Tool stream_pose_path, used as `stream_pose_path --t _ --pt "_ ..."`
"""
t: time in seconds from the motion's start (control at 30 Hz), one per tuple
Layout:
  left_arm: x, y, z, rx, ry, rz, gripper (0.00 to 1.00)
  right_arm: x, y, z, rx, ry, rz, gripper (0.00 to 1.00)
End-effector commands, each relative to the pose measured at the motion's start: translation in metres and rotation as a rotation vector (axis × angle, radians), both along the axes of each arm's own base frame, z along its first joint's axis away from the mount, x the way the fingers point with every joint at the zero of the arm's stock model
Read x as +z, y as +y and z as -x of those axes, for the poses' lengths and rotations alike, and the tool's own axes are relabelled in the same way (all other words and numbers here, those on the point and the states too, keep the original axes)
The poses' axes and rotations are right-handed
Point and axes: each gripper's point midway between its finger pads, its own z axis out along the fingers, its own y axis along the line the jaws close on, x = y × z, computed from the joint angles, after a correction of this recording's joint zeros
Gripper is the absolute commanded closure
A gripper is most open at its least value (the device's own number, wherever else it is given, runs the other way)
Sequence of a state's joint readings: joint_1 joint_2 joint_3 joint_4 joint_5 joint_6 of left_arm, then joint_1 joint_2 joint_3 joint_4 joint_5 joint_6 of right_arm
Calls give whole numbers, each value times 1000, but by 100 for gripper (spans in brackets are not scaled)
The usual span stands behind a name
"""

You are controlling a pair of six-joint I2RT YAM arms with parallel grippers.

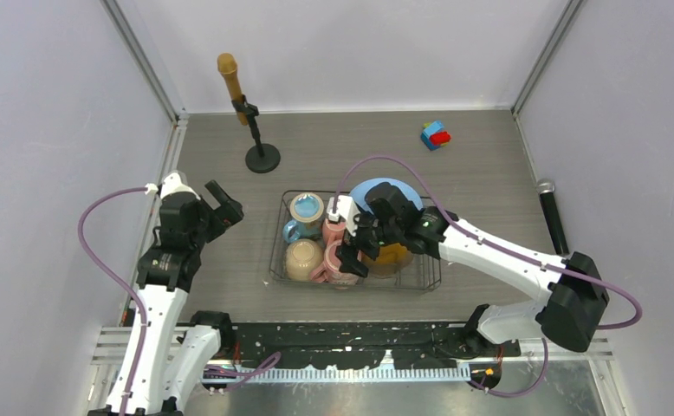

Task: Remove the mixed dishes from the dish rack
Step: Pick up the cup from the dish rack.

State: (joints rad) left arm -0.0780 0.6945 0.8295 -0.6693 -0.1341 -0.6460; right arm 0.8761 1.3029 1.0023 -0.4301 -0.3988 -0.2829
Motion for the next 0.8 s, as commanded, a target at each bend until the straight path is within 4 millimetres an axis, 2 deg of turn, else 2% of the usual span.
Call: stream_pose_path --t 0.0,0.13,0.4,0.77 --pt "8 0 -7 -10 -31 -8 1 0 7 -10 -18 -55 15 0" --pt "6 -1 -8 -12 -22 -7 1 -6 9 -5 -12 -43 40 0" --pt "5 -1 -8 -12 -16 -9 1 -21 8 -12 -74 -60 114 0" --pt "2 0 -8 -6 -17 -6 1 -44 6 -10 -104 -61 224 0"
